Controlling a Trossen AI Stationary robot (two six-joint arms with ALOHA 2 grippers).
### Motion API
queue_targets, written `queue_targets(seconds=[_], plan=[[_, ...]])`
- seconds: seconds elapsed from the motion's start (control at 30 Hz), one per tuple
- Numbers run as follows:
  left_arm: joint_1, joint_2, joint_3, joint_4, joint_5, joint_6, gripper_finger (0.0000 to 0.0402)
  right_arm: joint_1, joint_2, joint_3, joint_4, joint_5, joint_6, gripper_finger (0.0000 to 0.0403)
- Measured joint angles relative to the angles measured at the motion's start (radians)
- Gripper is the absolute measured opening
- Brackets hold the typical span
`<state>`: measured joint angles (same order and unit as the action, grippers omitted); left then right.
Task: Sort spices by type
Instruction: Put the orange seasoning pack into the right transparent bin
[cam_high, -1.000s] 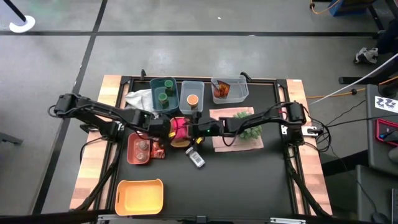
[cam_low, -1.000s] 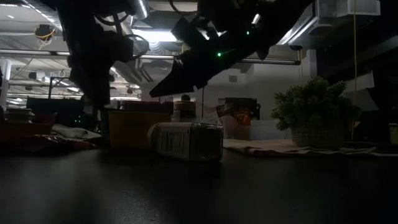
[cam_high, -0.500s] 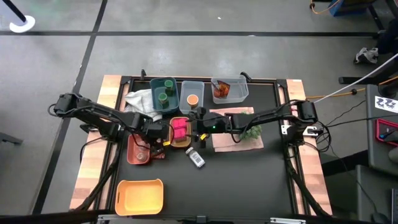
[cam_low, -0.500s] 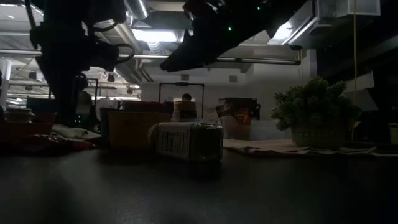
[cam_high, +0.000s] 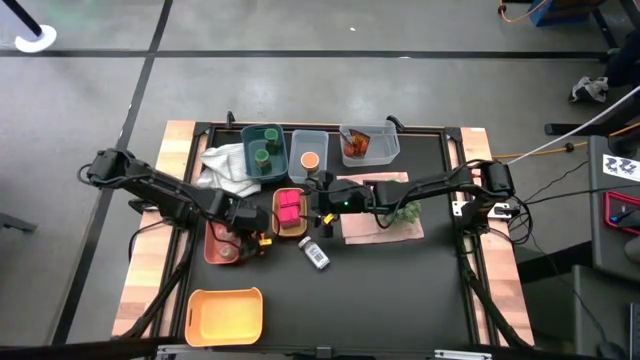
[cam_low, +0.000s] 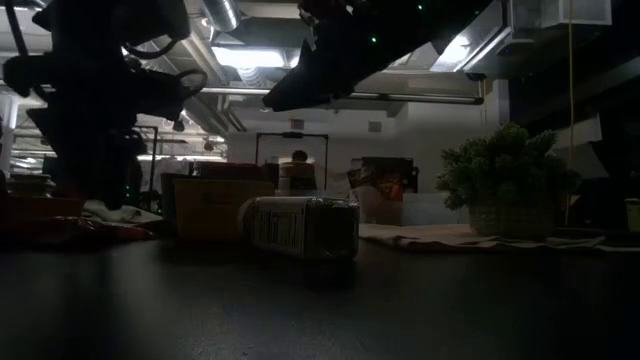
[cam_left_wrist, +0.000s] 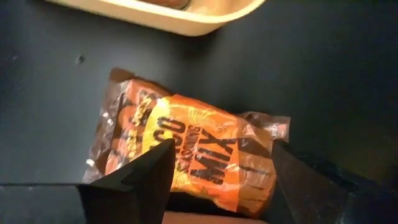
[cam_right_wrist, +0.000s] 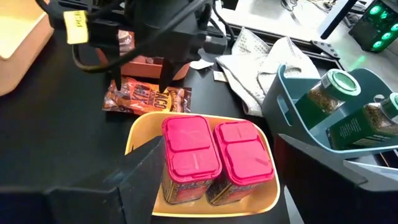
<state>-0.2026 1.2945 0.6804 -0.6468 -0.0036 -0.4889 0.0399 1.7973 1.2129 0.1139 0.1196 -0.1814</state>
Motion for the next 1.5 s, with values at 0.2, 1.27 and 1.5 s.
queue_targets(seconds=[0.2,1.27,1.5], plan=[[-0.022,0.000,-0.033,0.013,-0.006,0.021,0.0251,0.000,0.000,0.000,0.001,0.000,0.000,0.0298],[-0.038,0.103,-0.023,0.042,-0.009,0.052,0.0083,0.000,-0.054,0.000,-0.013,-0.009,0.086,0.0298],[-0.038,0.104,0.023,-0.014,-0.011,0.056,0.0019,0.000,-0.054,0.000,-0.015,-0.096,0.206,0.0298]])
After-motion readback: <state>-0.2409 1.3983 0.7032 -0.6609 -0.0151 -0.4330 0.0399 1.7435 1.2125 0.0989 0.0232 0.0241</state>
